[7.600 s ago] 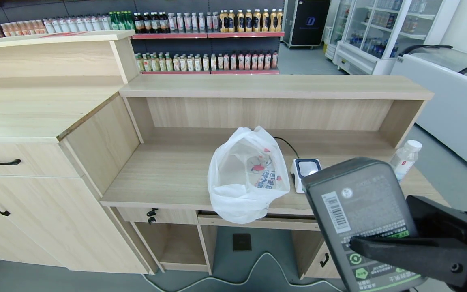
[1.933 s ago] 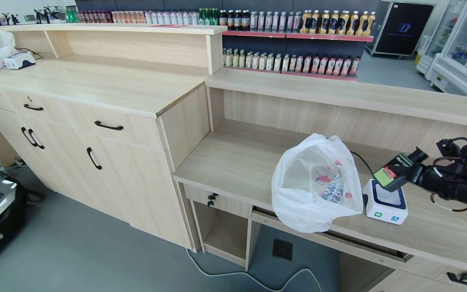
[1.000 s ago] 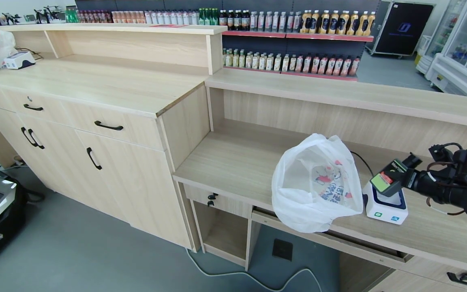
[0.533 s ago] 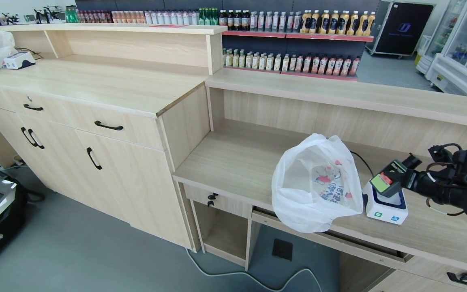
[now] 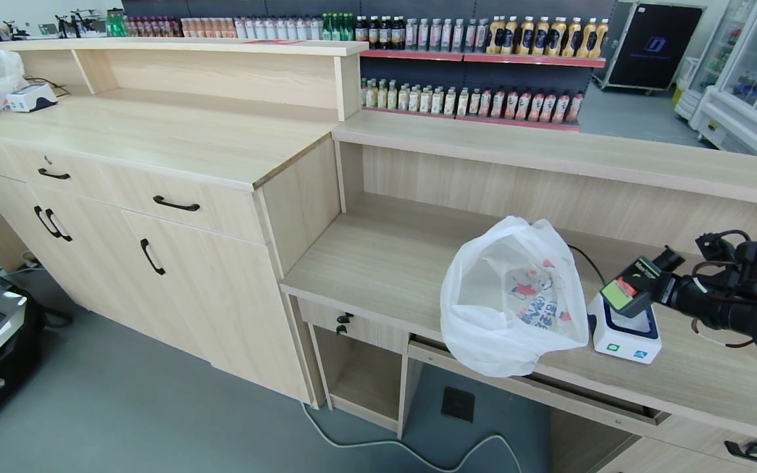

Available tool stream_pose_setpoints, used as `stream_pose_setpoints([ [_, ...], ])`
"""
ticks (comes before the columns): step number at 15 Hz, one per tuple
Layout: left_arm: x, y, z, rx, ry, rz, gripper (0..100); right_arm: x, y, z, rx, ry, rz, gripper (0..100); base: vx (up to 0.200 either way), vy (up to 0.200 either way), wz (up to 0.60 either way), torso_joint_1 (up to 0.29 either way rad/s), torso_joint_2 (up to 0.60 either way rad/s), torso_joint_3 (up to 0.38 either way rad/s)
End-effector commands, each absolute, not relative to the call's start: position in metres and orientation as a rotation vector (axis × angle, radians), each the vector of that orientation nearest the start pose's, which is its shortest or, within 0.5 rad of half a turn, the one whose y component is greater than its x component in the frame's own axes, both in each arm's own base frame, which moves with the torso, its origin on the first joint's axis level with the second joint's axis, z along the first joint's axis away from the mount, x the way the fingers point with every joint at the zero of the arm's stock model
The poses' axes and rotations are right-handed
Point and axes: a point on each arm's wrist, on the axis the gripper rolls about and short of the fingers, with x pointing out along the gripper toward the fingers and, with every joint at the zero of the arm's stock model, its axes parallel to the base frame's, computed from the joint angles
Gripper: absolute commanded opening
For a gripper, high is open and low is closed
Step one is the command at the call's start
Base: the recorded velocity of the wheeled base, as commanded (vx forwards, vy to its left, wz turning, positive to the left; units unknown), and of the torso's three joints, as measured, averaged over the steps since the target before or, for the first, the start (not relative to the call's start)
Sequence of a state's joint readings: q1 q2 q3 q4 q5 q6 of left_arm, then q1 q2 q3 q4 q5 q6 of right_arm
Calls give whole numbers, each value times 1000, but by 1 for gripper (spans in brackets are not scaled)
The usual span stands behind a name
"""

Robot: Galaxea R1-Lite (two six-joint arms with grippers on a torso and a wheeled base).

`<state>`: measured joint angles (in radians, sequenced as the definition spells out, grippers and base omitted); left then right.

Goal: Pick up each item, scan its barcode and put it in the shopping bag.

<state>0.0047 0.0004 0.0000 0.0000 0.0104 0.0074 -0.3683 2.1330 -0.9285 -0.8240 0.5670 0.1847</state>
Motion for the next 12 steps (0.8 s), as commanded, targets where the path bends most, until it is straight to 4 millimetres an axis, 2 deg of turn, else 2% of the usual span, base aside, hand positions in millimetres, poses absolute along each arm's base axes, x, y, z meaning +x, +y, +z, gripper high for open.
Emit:
stream_pose_setpoints([
  [1, -23, 0, 75, 8, 0, 15, 0, 354, -124, 111, 315, 301, 170, 0, 0, 0, 0, 0, 0, 0],
  [2, -23, 0, 75, 8, 0, 15, 0, 342, -118, 131, 282, 280, 175, 0, 0, 0, 0, 0, 0, 0],
  [3, -23, 0, 75, 8, 0, 15, 0, 306, -106, 166, 90, 236, 194, 0, 0, 0, 0, 0, 0, 0],
  [4, -23, 0, 75, 8, 0, 15, 0, 278, -101, 175, -97, 224, 184, 0, 0, 0, 0, 0, 0, 0],
  [6, -23, 0, 75, 8, 0, 15, 0, 230, -106, 177, -366, 242, 68, 0, 0, 0, 0, 0, 0, 0],
  [9, -23, 0, 75, 8, 0, 15, 0, 224, -106, 184, -435, 210, 58, 0, 0, 0, 0, 0, 0, 0],
  [11, -23, 0, 75, 6, 0, 15, 0, 224, -105, 187, -489, 173, 67, 0, 0, 0, 600, 5, 2, 2],
  [12, -23, 0, 75, 8, 0, 15, 0, 234, -101, 192, -541, 87, 70, 0, 0, 0, 600, -2, -2, 2],
])
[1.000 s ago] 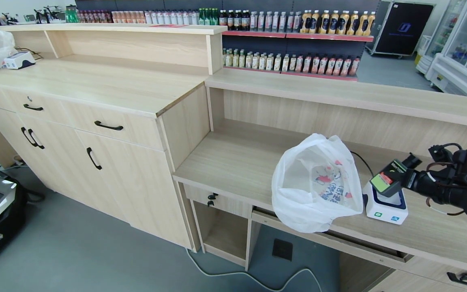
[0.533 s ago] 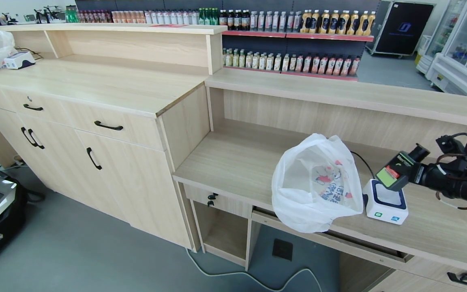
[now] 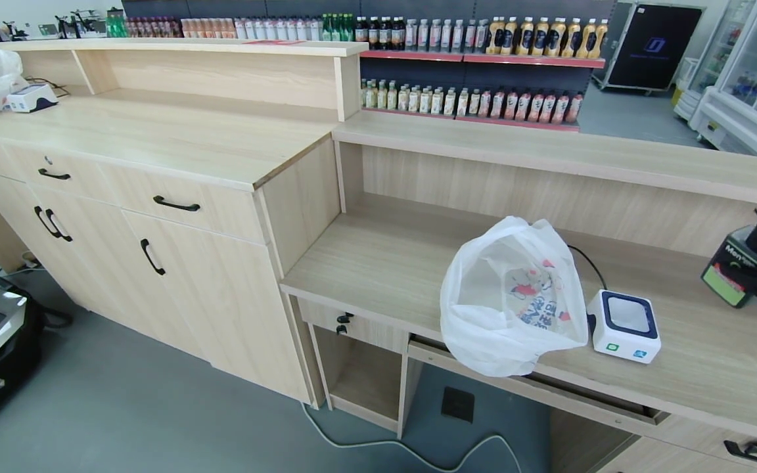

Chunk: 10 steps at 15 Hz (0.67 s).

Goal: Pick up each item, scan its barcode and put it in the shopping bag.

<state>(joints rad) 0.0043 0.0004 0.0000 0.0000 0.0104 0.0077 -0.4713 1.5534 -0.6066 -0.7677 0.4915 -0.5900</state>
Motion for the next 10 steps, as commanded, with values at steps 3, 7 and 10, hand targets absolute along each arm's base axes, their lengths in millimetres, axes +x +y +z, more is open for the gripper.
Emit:
stream_pose_setpoints([
  [3, -23, 0, 75, 8, 0, 15, 0, 279, -92, 182, -561, 19, 74, 0, 0, 0, 600, -2, 2, 5],
  [7, -23, 0, 75, 8, 0, 15, 0, 335, -95, 143, -368, 113, 137, 0, 0, 0, 0, 0, 0, 0],
  [10, -23, 0, 75, 8, 0, 15, 0, 343, -98, 100, -310, 250, 157, 0, 0, 0, 0, 0, 0, 0],
])
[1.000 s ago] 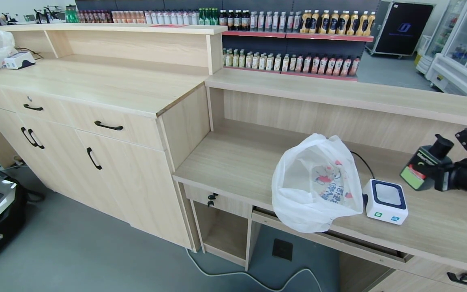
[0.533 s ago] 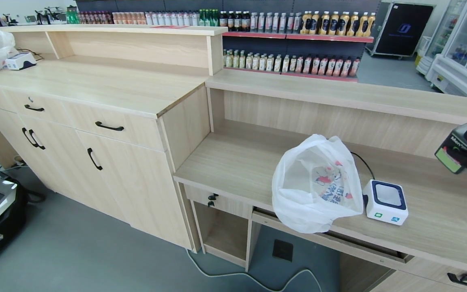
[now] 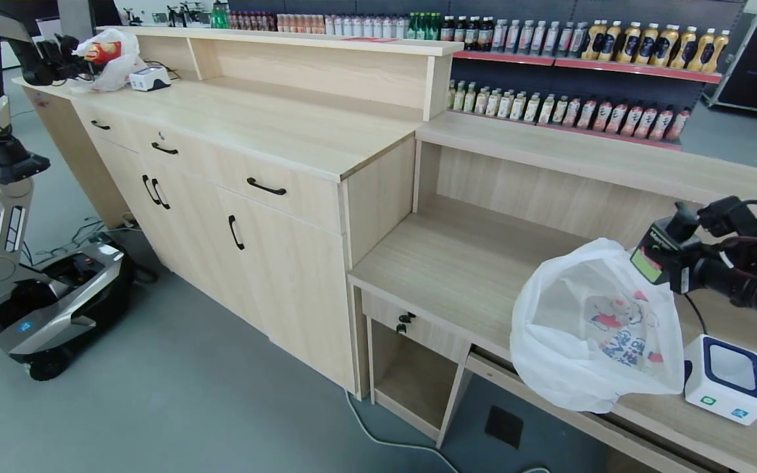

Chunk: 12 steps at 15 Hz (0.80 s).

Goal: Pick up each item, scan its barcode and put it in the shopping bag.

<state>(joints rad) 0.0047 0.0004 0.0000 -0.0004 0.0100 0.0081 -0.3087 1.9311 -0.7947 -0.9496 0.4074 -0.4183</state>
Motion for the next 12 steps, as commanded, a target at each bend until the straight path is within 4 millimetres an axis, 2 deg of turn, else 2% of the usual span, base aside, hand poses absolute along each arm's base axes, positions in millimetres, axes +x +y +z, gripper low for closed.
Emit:
stream_pose_setpoints([
  [1, -23, 0, 75, 8, 0, 15, 0, 343, -99, 89, -293, 295, 160, 0, 0, 0, 0, 0, 0, 0],
  [4, -23, 0, 75, 8, 0, 15, 0, 349, -106, 71, -241, 354, 154, 0, 0, 0, 0, 0, 0, 0],
  [7, -23, 0, 75, 8, 0, 15, 0, 367, -106, 61, -174, 357, 158, 0, 0, 0, 0, 0, 0, 0],
  [12, -23, 0, 75, 8, 0, 15, 0, 396, -92, 51, -193, 325, 209, 0, 0, 0, 0, 0, 0, 0],
])
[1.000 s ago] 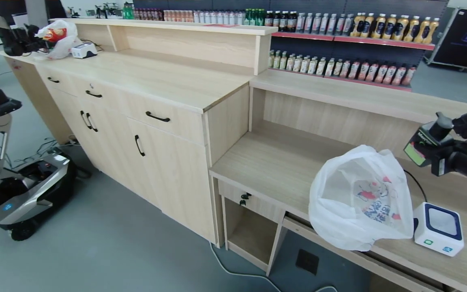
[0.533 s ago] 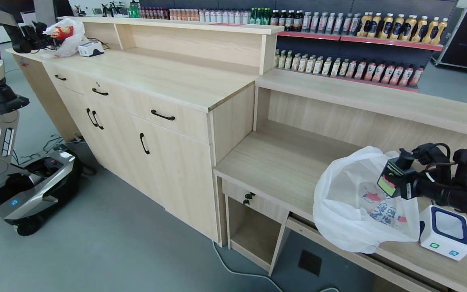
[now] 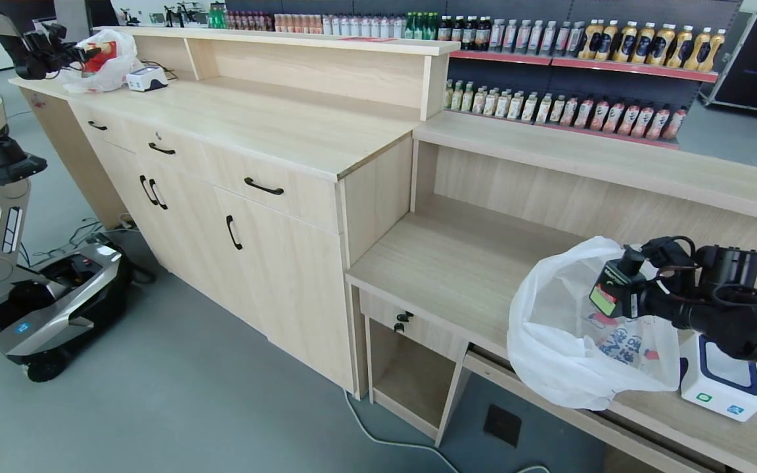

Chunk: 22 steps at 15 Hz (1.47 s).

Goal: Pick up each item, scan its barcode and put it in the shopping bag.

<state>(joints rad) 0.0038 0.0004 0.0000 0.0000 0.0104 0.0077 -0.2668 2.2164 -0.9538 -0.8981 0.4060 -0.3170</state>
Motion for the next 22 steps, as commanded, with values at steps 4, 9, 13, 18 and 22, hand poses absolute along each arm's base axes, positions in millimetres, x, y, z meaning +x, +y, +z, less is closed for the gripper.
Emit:
stream_pose_setpoints([
  [4, -23, 0, 75, 8, 0, 15, 0, 403, -87, 35, -197, 337, 227, 0, 0, 0, 0, 0, 0, 0],
  [9, -23, 0, 75, 8, 0, 15, 0, 407, -91, 24, -195, 339, 223, 0, 0, 0, 0, 0, 0, 0],
  [13, -23, 0, 75, 8, 0, 15, 0, 412, -92, 21, -194, 337, 222, 0, 0, 0, 0, 0, 0, 0],
  [18, -23, 0, 75, 8, 0, 15, 0, 420, -94, 20, -196, 319, 220, 0, 0, 0, 0, 0, 0, 0],
  [22, -23, 0, 75, 8, 0, 15, 0, 427, -94, 13, -196, 316, 223, 0, 0, 0, 0, 0, 0, 0],
])
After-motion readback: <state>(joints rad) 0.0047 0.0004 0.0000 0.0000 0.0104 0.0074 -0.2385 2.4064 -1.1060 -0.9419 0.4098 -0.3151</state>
